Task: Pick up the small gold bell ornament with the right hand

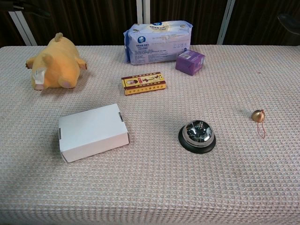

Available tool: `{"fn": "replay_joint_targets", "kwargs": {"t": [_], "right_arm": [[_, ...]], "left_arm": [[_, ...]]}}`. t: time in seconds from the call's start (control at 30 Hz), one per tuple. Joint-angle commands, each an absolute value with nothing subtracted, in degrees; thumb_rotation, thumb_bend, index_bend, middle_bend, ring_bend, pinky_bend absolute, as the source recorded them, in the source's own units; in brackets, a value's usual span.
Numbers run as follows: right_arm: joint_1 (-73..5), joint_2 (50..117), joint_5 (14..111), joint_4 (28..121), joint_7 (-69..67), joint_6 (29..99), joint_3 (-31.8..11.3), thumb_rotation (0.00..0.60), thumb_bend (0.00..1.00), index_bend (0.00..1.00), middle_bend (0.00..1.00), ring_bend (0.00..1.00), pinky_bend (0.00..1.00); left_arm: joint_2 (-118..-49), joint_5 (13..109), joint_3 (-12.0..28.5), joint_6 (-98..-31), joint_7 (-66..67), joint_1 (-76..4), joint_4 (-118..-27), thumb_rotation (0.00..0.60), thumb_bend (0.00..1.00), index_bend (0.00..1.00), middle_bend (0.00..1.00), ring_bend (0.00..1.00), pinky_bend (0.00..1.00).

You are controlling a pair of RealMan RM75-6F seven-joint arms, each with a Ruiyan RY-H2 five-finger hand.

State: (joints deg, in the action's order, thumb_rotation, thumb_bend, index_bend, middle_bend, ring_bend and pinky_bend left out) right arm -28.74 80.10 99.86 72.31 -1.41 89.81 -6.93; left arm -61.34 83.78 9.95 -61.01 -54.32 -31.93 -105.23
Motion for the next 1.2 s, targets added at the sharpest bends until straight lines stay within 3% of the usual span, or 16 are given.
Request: {"fn": "replay_joint_targets", "kwargs": {"t": [0.03,0.6,0.73,0.87,0.93,1.2], "right_arm": [[-28.74,80.11,99.86,72.31,-1.39,89.78,-6.92,0.6,0.33,0.0,0.0,0.0,0.0],[-27.84,77.98,100.26,74.53,-0.3,89.5,-5.91,0.6,0.33,0.0,0.0,0.0,0.0],[-26.5,72.0,94.42,83.23,6.34,80.07,-3.55,0.6,0.31,0.0,0.0,0.0,0.0],[-25.66,64.73,84.81,93.92,18.03,69.96,-2.05,0.6,0.29,0.0,0.0,0.0,0.0],[-25.38,63.57,81.97,95.64,20.77,67.75,-1.58,0.6,0.28,0.0,0.0,0.0,0.0],[-25.43,64.07,76.24,94.85,24.45,61.16,0.27,0.6,0.28,0.0,0.0,0.0,0.0]], "left_arm": [[-61.32,83.81,9.95,-61.05,-54.37,-31.93,-105.22,0.468,0.18,0.14,0.11,0.11,0.23],[-60.53,85.03,8.96,-62.54,-48.88,-31.13,-104.82,0.465,0.18,0.14,0.11,0.11,0.23],[-60.7,85.69,7.11,-64.6,-34.92,-29.59,-102.93,0.468,0.18,0.14,0.11,0.11,0.23],[-63.43,87.2,4.13,-70.82,-3.46,-25.79,-97.91,0.467,0.18,0.14,0.11,0.11,0.23],[-65.06,87.06,2.79,-73.2,5.19,-23.68,-97.25,0.468,0.18,0.14,0.11,0.11,0.23],[-69.58,87.3,-1.26,-81.98,12.68,-15.43,-92.02,0.474,0.18,0.14,0.11,0.11,0.23]]}}
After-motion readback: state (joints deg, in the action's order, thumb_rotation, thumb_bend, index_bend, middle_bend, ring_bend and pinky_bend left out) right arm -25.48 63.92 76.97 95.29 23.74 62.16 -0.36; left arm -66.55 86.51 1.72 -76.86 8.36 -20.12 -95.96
